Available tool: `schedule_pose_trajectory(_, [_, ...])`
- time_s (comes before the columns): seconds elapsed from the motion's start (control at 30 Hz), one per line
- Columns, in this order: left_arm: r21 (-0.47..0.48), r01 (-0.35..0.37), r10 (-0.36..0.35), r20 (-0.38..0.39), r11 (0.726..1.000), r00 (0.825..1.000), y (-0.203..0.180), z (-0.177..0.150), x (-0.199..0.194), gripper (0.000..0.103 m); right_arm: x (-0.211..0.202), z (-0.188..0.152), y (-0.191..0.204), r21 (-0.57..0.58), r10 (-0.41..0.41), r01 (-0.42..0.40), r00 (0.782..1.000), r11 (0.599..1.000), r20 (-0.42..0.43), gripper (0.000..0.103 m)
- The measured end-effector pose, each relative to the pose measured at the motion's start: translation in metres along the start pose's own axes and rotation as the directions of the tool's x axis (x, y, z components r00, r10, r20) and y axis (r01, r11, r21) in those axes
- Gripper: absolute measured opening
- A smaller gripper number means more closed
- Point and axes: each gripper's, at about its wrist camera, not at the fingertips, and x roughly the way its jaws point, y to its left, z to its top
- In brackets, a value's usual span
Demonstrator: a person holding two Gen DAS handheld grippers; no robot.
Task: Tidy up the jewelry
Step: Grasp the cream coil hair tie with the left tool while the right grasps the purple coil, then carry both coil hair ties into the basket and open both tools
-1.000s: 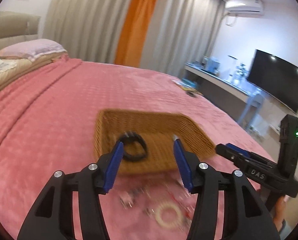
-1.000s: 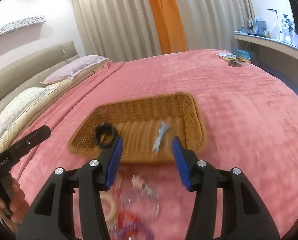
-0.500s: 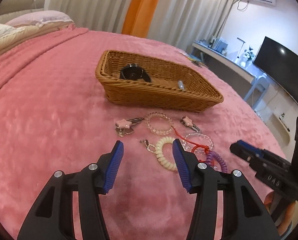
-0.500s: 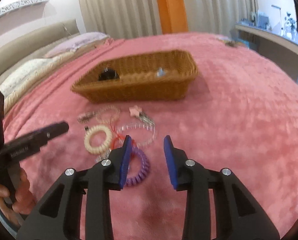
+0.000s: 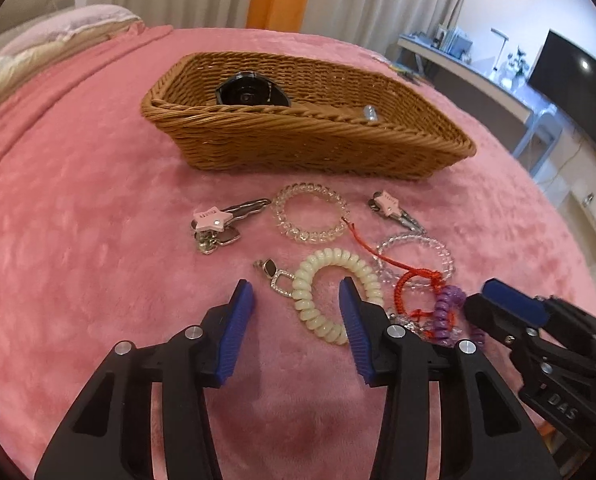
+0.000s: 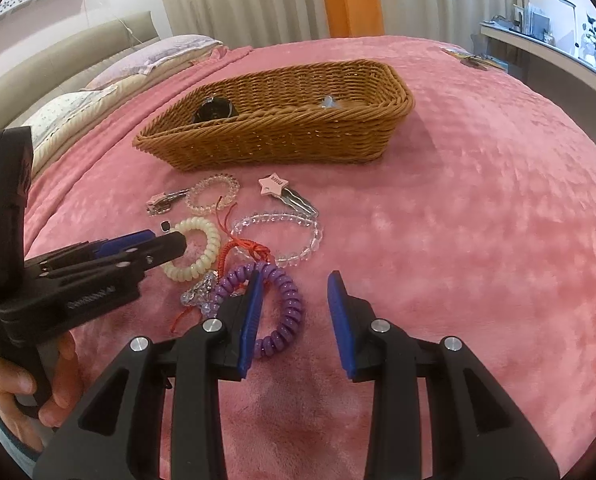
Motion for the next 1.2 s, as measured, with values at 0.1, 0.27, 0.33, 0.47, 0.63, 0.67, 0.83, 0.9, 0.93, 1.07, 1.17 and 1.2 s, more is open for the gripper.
schedule_pose_trajectory(0.1, [0.035,-0.053,0.053,0.001,0.998,0.999,-0.007,0.0,0.0,0.028,0.001,0.0,0.001,-0.005,-0.01,0.01,1.0,1.0,-0.003,0.03])
schedule_pose_trajectory(0.27, [0.026,-0.032,0.032,0.006,0.999,0.999,-0.002,-0.002,-0.006,0.009,0.007,0.0,0.003,-0.021,-0.033,0.032,0.999,0.999,-0.033,0.03])
schedule_pose_trajectory(0.33, [0.018,-0.007,0.007,0.006,1.0,1.0,0.001,-0.005,-0.011,0.009,0.009,-0.001,0.006,-0.038,-0.04,0.039,0.998,0.999,-0.04,0.015])
schedule_pose_trajectory(0.47, [0.034,0.029,-0.029,-0.007,0.999,1.0,0.003,-0.01,-0.02,0.009,-0.001,-0.002,0.012,-0.057,-0.055,0.056,0.998,0.997,0.014,0.009])
schedule_pose_trajectory(0.63, [0.064,0.014,-0.012,-0.021,0.998,1.0,0.003,-0.016,-0.028,0.009,-0.005,-0.001,0.008,-0.042,-0.049,0.05,0.998,0.998,0.026,0.009])
schedule_pose_trajectory(0.67, [0.064,0.009,-0.008,-0.022,0.998,1.0,0.006,-0.017,-0.03,0.009,-0.007,-0.001,0.005,-0.03,-0.043,0.044,0.999,0.999,0.029,0.009])
schedule_pose_trajectory(0.83, [0.015,-0.061,0.062,-0.015,0.998,0.998,0.03,-0.029,-0.048,0.009,-0.016,0.001,-0.011,0.024,-0.083,0.081,0.995,0.996,0.049,0.009])
schedule_pose_trajectory(0.9, [-0.012,-0.058,0.057,-0.017,0.998,0.998,0.04,-0.03,-0.05,0.009,-0.02,0.001,-0.017,0.041,-0.109,0.107,0.992,0.993,0.057,0.009])
schedule_pose_trajectory(0.93, [-0.018,-0.053,0.053,-0.018,0.998,0.998,0.042,-0.029,-0.049,0.01,-0.021,0.001,-0.021,0.045,-0.125,0.122,0.991,0.991,0.055,0.009])
schedule_pose_trajectory(1.07, [-0.004,-0.049,0.049,-0.02,0.999,0.999,0.041,-0.029,-0.046,0.01,-0.013,0.0,-0.033,0.058,-0.115,0.114,0.993,0.992,0.013,0.009])
schedule_pose_trajectory(1.17, [0.007,-0.054,0.054,-0.014,0.999,0.998,0.04,-0.03,-0.046,0.01,-0.009,-0.001,-0.038,0.075,-0.082,0.082,0.997,0.994,-0.005,0.009])
schedule_pose_trajectory(1.2, [0.006,-0.049,0.049,-0.012,0.999,0.999,0.041,-0.03,-0.047,0.01,-0.01,0.0,-0.039,0.076,-0.07,0.07,0.998,0.995,-0.001,0.009])
